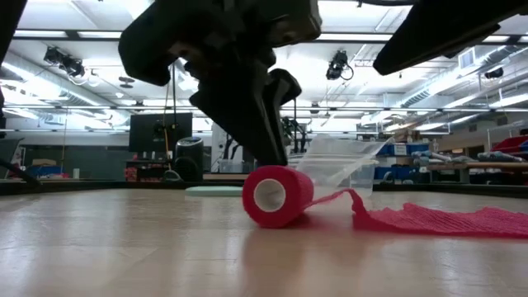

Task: Roll bandage
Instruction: Roll the red bandage

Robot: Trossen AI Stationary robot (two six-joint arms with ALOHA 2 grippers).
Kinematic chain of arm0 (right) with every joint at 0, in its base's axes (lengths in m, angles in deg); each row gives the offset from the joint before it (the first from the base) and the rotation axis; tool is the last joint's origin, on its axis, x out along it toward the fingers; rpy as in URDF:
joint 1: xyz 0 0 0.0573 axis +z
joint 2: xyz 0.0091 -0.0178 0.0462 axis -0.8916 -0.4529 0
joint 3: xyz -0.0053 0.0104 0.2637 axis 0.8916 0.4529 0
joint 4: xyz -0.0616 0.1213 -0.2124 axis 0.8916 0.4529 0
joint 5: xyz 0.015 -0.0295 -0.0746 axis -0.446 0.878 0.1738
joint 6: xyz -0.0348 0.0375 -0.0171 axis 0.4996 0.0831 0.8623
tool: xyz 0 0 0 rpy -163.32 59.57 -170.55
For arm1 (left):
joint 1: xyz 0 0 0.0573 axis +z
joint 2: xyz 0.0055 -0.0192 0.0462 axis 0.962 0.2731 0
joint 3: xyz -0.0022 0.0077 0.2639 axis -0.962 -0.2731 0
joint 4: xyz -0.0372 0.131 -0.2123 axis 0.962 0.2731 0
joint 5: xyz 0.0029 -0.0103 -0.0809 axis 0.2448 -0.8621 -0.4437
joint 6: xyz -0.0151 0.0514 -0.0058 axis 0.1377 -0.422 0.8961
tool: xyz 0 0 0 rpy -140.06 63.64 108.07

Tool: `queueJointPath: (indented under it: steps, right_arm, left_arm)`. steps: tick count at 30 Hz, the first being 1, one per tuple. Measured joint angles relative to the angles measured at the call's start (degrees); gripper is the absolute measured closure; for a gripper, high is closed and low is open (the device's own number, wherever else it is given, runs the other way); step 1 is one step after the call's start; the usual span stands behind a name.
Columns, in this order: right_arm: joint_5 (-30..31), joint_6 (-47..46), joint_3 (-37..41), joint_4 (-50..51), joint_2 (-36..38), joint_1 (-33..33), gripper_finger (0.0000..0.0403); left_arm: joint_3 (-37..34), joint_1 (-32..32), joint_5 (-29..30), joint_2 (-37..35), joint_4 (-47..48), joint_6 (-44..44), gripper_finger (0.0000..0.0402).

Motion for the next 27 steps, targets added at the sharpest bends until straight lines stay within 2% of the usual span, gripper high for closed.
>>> queueJointPath:
  steps: [3,12,27]
  right_arm:
    - [0.01,0.0,0.0,0.04,0.0,-0.03,0.0353]
    - [0.0,-0.02,0.0,0.09,0.0,0.0,0.0353]
    - [1.35,0.02,0.0,0.42,0.27,0.35,0.0353]
  left_arm:
    - [0.0,0.02,0.0,0.0,0.51,-0.3,0.033]
    - [0.0,0.02,-2.19,1.81,-6.53,-1.43,0.033]
    - [-0.21,0.23,-5.4,6.83,-23.17,-1.65,0.033]
